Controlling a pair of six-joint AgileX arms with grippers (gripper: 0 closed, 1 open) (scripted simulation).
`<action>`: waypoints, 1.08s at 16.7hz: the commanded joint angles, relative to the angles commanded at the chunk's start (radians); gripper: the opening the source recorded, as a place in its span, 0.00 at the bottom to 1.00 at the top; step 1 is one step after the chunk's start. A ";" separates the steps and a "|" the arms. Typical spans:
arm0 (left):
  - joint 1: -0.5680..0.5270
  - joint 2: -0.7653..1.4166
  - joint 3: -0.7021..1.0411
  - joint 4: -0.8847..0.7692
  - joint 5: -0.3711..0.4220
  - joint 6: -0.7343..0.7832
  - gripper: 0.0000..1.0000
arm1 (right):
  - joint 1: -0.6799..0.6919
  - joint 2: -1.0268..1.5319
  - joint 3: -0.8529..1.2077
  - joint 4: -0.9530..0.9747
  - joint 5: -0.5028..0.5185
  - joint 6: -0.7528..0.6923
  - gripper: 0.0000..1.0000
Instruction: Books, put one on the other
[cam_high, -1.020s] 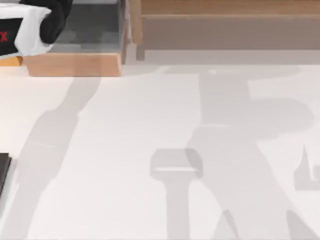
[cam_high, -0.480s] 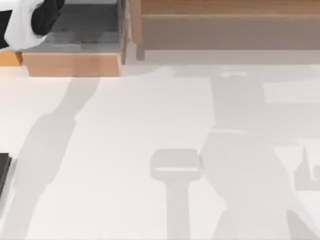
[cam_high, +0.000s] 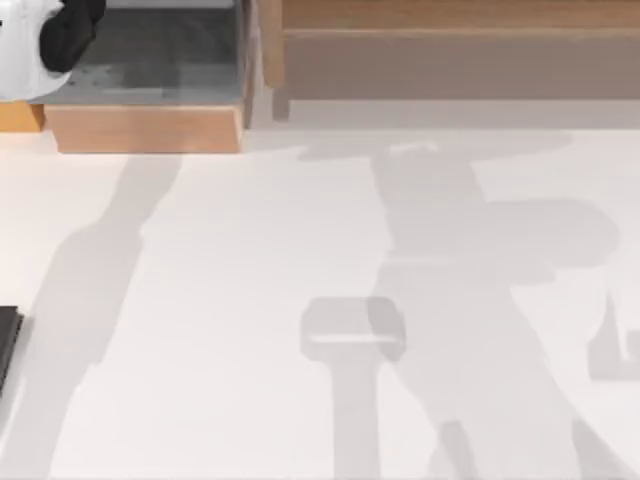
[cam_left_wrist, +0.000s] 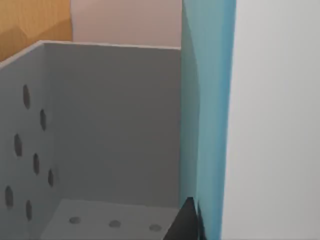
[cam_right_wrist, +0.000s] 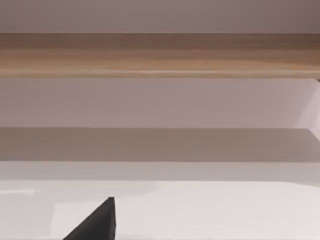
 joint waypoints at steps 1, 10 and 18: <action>-0.015 0.009 -0.006 0.031 0.017 0.006 0.00 | 0.000 0.000 0.000 0.000 0.000 0.000 1.00; -0.049 -0.020 -0.026 0.072 0.083 0.056 0.00 | 0.000 0.000 0.000 0.000 0.000 0.000 1.00; 0.164 -0.405 -0.313 -0.007 0.467 0.580 0.00 | 0.000 0.000 0.000 0.000 0.000 0.000 1.00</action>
